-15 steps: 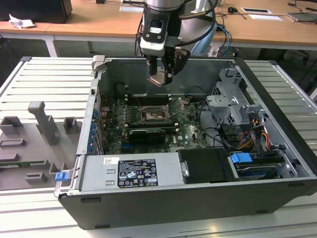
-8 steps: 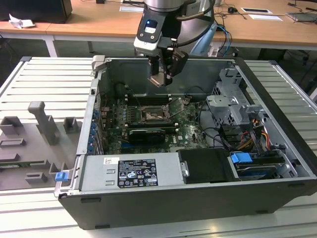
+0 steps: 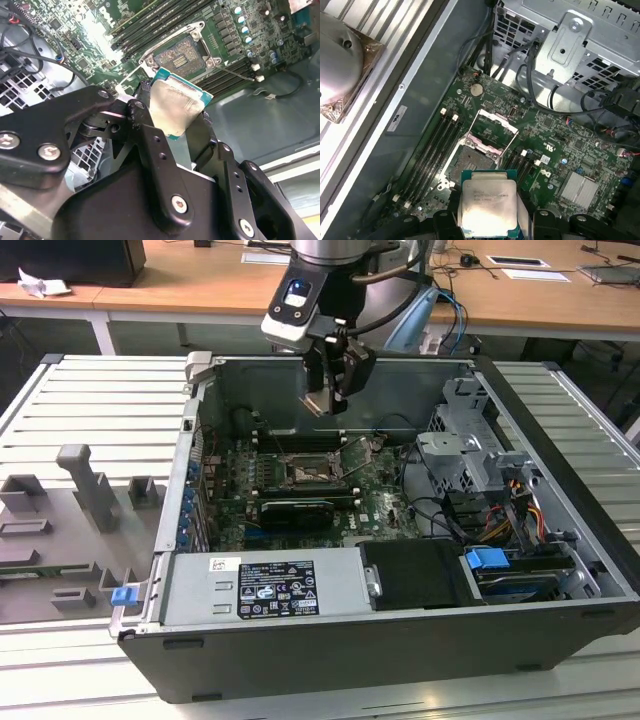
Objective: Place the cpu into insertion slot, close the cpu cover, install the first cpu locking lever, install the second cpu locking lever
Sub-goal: 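Place the cpu into insertion slot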
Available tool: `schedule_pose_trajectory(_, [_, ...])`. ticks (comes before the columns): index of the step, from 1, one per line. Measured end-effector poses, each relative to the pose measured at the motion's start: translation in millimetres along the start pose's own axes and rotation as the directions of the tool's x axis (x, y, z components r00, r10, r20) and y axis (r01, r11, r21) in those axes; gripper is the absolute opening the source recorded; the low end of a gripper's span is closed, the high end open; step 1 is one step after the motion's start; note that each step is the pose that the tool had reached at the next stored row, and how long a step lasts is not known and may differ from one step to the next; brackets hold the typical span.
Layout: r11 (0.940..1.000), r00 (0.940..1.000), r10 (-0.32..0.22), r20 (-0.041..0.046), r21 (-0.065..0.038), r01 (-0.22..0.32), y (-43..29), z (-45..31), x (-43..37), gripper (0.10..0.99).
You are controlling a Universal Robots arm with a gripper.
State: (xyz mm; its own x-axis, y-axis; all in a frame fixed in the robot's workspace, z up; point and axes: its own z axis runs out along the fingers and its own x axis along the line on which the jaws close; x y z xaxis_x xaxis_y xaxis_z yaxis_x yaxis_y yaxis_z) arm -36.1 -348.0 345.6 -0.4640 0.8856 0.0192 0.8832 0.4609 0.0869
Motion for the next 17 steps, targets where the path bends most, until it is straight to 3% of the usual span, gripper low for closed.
schedule_pose_trajectory(7, [0.9988,0.9988,0.048,0.0041,-0.001,-0.048,-0.1,1.0,0.0,0.525])
schedule_pose_trajectory(17, [0.9922,0.9922,0.124,0.0106,-0.003,-0.124,-0.2,2.2,0.0,0.525])
